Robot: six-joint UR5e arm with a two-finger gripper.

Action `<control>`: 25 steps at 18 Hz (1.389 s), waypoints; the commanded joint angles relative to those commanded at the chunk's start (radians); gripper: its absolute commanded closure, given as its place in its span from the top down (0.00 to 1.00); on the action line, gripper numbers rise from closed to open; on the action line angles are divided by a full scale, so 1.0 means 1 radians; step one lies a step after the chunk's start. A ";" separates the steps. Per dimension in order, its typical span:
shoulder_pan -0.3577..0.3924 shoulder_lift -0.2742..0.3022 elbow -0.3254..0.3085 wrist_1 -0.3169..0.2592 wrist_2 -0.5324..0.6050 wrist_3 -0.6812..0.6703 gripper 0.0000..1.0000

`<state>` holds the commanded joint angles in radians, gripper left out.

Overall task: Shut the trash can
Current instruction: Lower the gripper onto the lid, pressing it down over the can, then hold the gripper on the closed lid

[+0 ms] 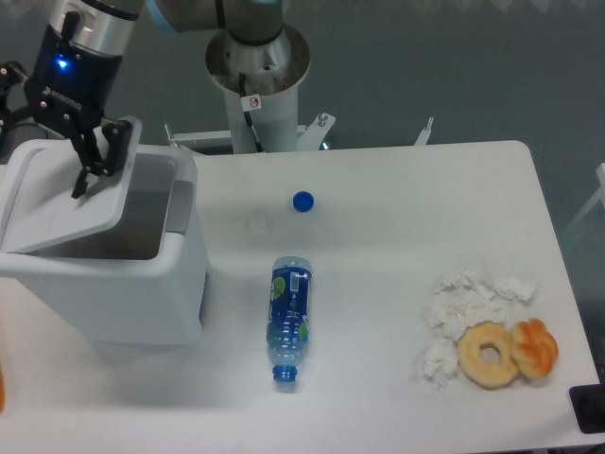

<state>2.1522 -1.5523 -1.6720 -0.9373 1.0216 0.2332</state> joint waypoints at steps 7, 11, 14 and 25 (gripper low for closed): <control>0.015 -0.008 -0.025 -0.002 0.000 0.066 1.00; 0.023 -0.008 -0.028 -0.003 0.000 0.067 1.00; 0.032 -0.008 -0.037 -0.005 0.003 0.067 1.00; 0.051 -0.017 -0.061 -0.006 0.003 0.107 1.00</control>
<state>2.2028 -1.5693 -1.7334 -0.9434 1.0247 0.3405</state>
